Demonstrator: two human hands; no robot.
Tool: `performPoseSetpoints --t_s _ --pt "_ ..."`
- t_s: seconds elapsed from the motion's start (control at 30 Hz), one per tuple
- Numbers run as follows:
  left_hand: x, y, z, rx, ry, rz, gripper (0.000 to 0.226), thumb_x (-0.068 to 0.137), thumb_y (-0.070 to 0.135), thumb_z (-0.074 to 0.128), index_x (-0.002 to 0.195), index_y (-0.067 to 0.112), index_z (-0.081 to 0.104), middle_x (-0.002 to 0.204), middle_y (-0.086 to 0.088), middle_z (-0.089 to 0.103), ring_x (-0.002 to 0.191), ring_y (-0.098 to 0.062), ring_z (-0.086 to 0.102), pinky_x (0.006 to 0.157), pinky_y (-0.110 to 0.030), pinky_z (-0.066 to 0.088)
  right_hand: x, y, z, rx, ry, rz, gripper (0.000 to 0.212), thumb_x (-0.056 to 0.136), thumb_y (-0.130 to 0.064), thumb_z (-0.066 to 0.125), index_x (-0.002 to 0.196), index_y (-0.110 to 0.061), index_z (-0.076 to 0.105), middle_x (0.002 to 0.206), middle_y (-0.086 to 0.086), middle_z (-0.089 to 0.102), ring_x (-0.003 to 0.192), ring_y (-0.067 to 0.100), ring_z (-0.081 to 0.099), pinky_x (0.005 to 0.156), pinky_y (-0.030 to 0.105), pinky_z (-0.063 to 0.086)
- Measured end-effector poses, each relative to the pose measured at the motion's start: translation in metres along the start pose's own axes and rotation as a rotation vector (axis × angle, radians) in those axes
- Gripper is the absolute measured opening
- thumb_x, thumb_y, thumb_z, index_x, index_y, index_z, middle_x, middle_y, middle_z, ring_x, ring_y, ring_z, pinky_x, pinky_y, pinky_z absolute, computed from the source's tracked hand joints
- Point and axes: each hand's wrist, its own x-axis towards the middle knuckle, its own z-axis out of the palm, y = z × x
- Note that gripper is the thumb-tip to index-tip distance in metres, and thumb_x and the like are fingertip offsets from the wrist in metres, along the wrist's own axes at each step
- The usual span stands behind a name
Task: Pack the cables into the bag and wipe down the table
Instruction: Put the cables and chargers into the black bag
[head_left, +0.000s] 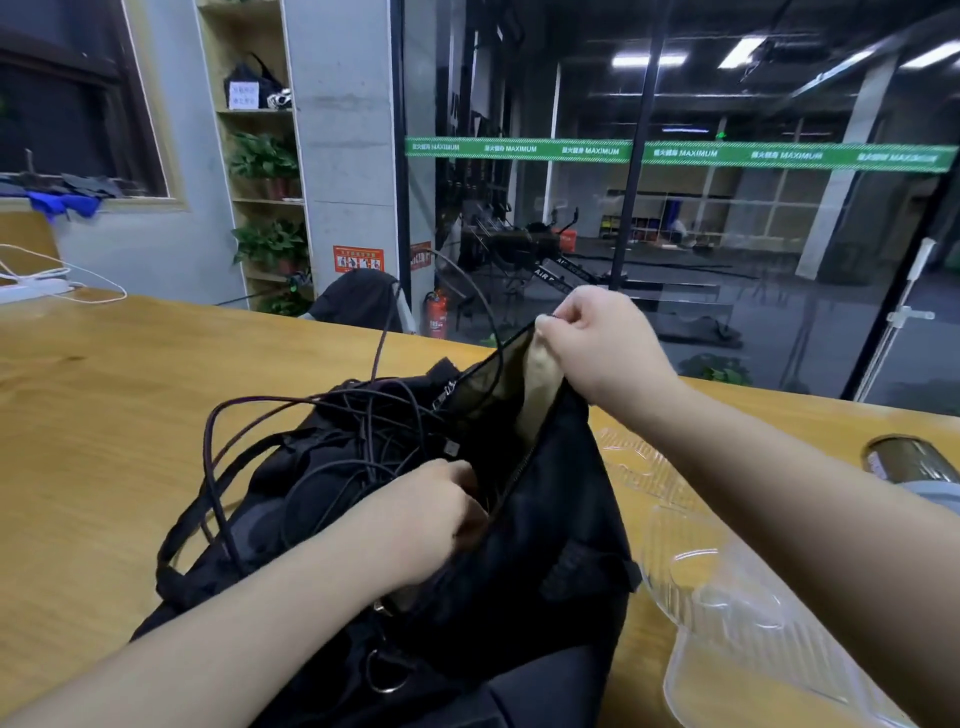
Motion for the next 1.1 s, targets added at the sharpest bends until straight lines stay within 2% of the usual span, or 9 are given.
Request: performPoseSetpoints --t_s 0.1,0.27,0.43,0.6,0.73,0.83,0.9,0.97,1.1 --pt "0.002 -0.001 -0.001 0.048 0.024 -0.039 0.018 0.082 0.013 0.048 0.066 0.017 0.053 0.092 0.001 0.04 0.084 -0.021 0.04 0.082 -0.037 0.04 -0.002 0.002 -0.006 0.083 -0.02 0.02 0.025 0.091 -0.021 0.054 0.067 -0.014 0.047 0.062 -0.004 0.047 0.053 0.01 0.042 0.049 0.025 0.03" --pt "0.0 -0.001 -0.014 -0.075 0.19 -0.093 0.037 0.09 0.046 0.042 0.113 0.023 0.06 0.105 0.006 0.045 0.103 -0.011 0.041 0.092 -0.03 0.04 -0.004 0.009 -0.008 0.073 -0.095 0.017 0.025 0.092 -0.022 0.054 0.069 -0.014 0.049 0.058 -0.006 0.045 0.051 0.009 0.041 0.05 0.024 0.03" --pt "-0.006 -0.006 -0.049 -0.112 0.449 -0.003 0.051 0.094 0.052 0.027 0.098 0.022 0.068 0.095 0.011 0.049 0.097 -0.007 0.042 0.087 -0.03 0.04 -0.007 0.013 -0.007 0.027 -0.089 0.001 0.024 0.091 -0.025 0.055 0.068 -0.018 0.048 0.057 -0.008 0.048 0.053 0.006 0.044 0.049 0.024 0.03" --pt "0.012 -0.022 -0.089 -0.288 0.693 -0.119 0.024 0.08 0.052 0.06 0.083 0.029 0.058 0.091 0.012 0.046 0.088 -0.006 0.048 0.081 -0.027 0.041 -0.006 0.013 -0.006 0.031 -0.089 -0.034 0.023 0.09 -0.026 0.056 0.069 -0.018 0.049 0.057 -0.007 0.051 0.053 0.006 0.045 0.049 0.024 0.03" --pt "0.038 -0.037 -0.108 -0.177 0.548 -0.367 0.114 0.049 0.069 0.071 0.139 0.025 0.017 0.143 -0.004 0.019 0.134 -0.023 0.019 0.108 -0.04 0.021 -0.004 0.011 -0.004 0.034 -0.091 -0.032 0.024 0.09 -0.026 0.056 0.069 -0.019 0.049 0.057 -0.008 0.049 0.053 0.006 0.043 0.049 0.024 0.029" --pt "0.052 -0.039 -0.121 -0.1 0.332 -0.246 0.126 0.046 0.082 0.06 0.141 0.044 -0.013 0.156 0.008 -0.001 0.143 -0.021 -0.007 0.111 -0.056 0.001 -0.003 0.011 -0.005 0.026 -0.105 -0.035 0.024 0.09 -0.026 0.057 0.069 -0.02 0.048 0.06 -0.008 0.049 0.054 0.006 0.043 0.05 0.024 0.029" --pt "0.057 -0.037 -0.126 -0.014 0.183 -0.197 0.109 0.046 0.089 0.042 0.142 0.049 0.007 0.154 0.013 0.017 0.144 -0.019 -0.002 0.108 -0.061 -0.004 -0.003 0.012 -0.007 0.022 -0.118 -0.038 0.023 0.091 -0.026 0.057 0.07 -0.02 0.049 0.06 -0.008 0.049 0.054 0.006 0.043 0.05 0.024 0.03" --pt "0.057 -0.033 -0.128 0.038 0.149 -0.167 0.086 0.05 0.087 0.034 0.125 0.046 0.046 0.133 0.014 0.044 0.135 -0.015 0.026 0.11 -0.061 0.003 -0.004 0.013 -0.008 0.01 -0.127 -0.042 0.021 0.091 -0.026 0.057 0.073 -0.018 0.051 0.061 -0.008 0.05 0.055 0.007 0.043 0.05 0.024 0.03" --pt "0.046 -0.028 -0.122 0.044 0.236 0.039 0.048 0.067 0.071 0.047 0.078 0.028 0.066 0.084 0.011 0.049 0.088 -0.012 0.051 0.084 -0.031 0.039 -0.006 0.015 -0.012 -0.026 -0.13 -0.062 0.021 0.091 -0.026 0.057 0.072 -0.019 0.051 0.065 -0.008 0.053 0.059 0.006 0.047 0.051 0.023 0.032"
